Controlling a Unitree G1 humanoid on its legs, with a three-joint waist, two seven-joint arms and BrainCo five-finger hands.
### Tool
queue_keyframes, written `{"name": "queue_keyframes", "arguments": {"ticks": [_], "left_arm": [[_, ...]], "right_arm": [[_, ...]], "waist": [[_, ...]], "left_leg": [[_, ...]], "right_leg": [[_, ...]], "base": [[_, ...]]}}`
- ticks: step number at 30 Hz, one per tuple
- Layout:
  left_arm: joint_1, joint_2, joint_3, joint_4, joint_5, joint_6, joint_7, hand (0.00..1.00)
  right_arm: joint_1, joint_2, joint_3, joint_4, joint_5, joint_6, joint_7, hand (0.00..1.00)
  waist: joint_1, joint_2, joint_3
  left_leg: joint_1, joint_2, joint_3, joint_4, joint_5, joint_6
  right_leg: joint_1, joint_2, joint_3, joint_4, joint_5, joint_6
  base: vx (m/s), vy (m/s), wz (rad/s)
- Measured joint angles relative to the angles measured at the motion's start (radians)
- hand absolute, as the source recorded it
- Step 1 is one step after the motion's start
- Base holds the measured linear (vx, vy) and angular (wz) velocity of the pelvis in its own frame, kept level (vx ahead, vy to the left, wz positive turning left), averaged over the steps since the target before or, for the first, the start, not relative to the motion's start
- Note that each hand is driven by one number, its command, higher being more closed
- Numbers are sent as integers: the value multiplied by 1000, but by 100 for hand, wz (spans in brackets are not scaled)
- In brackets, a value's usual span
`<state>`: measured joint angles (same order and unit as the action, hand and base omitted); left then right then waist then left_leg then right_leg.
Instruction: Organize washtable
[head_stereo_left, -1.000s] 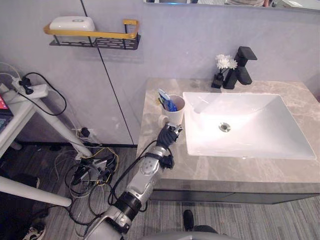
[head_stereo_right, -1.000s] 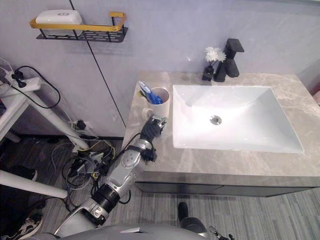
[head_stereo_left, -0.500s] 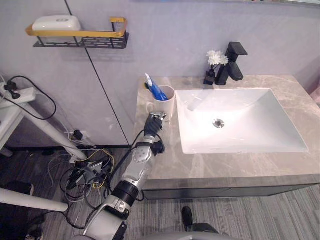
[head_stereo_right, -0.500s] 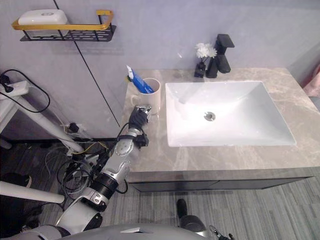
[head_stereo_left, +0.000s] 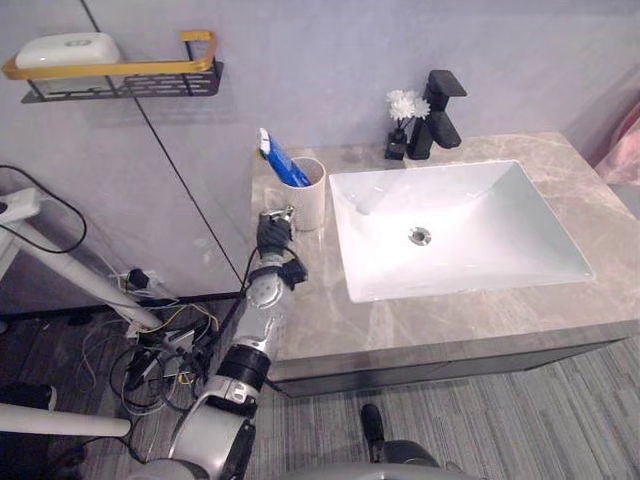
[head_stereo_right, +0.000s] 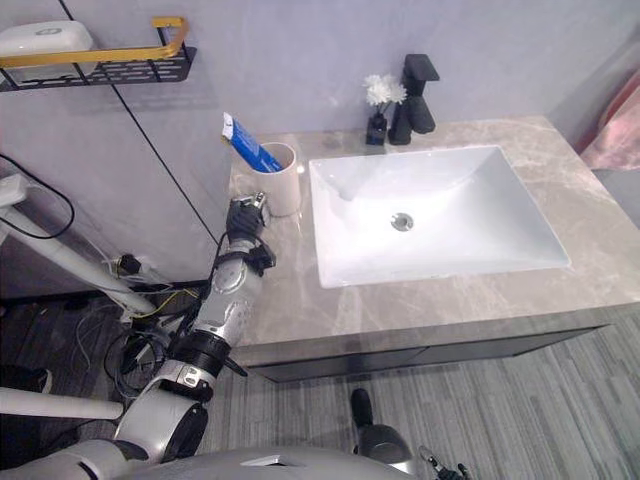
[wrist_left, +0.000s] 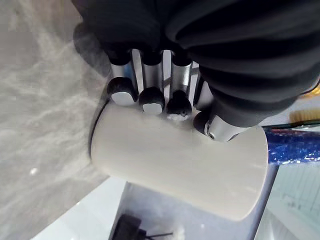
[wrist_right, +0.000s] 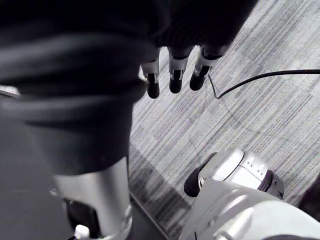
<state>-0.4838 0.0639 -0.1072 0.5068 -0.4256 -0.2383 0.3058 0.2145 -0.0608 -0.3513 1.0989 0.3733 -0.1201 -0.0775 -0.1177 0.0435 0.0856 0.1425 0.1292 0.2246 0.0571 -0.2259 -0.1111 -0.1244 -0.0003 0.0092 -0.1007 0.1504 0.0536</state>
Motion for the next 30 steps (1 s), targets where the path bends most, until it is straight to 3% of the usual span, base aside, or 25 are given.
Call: {"name": "queue_keyframes", "arguments": {"ticks": [19, 30], "left_arm": [[-80, 27, 219, 83, -30, -7, 69, 100], [-106, 36, 235, 117, -36, -3, 72, 100]], "right_arm": [[0, -1, 1, -4, 0, 0, 24, 0], [0, -3, 3, -4, 0, 1, 40, 0]], "waist": [[-9, 4, 2], [-9, 6, 2]], "left_leg": [[4, -2, 61, 2, -1, -2], [4, -2, 57, 3, -1, -1]], "right_leg": [[-26, 16, 57, 0, 23, -9], [-24, 15, 53, 0, 27, -13]], "base": [[-4, -2, -10], [1, 0, 0]]}}
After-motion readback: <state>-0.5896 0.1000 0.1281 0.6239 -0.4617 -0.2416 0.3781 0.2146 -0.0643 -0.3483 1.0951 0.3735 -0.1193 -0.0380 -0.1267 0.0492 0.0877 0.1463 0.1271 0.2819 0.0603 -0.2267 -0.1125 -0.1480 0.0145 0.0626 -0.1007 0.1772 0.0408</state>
